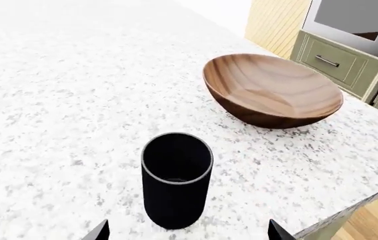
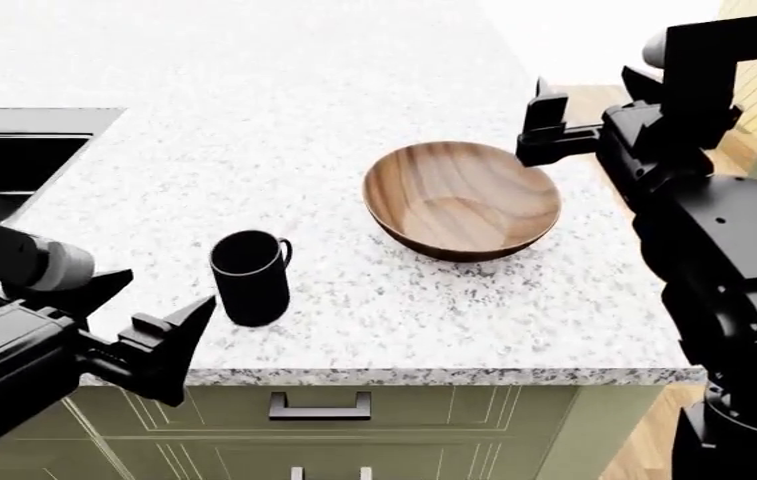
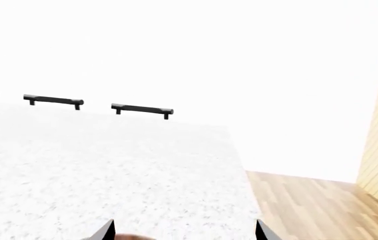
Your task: Pick the cup and bowl and place them in the sink. Then turn on the water.
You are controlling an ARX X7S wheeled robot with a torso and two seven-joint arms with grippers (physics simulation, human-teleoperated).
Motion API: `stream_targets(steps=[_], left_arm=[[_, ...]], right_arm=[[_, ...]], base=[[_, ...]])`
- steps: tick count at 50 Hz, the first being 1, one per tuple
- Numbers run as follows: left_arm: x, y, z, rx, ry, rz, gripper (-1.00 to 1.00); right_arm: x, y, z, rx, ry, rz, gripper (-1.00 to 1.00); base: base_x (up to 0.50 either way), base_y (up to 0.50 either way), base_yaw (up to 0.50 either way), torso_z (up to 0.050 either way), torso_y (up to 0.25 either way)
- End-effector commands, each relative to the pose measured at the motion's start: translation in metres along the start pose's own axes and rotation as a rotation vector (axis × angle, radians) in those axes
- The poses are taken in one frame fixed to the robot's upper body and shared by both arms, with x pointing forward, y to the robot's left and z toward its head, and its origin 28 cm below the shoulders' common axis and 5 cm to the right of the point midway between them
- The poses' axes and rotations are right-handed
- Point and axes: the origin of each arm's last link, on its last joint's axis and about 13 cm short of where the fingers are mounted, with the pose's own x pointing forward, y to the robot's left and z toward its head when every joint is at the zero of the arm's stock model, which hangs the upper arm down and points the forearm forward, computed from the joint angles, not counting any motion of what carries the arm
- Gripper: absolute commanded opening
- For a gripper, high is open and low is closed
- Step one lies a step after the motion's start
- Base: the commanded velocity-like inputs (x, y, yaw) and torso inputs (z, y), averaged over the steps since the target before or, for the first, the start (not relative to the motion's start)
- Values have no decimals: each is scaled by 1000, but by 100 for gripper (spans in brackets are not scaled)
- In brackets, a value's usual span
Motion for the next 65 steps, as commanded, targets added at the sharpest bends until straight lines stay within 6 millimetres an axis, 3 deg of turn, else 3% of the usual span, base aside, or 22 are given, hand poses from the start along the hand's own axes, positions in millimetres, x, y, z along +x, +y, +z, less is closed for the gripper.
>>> stream_targets(steps=[1,26,65], left_arm=[[5,2,-7,16,62,-7,100],[65,13,-5,17,115,-36,100],[116,24,-7,76,174,-33,100]], right_arm=[[0,1,-3,5,1,6,100],[1,2,-4,4,6,8,100],[4,1,-4,0,8,7,100]], base=[[0,0,0,0,0],[0,0,0,0,0],[0,0,0,0,0]])
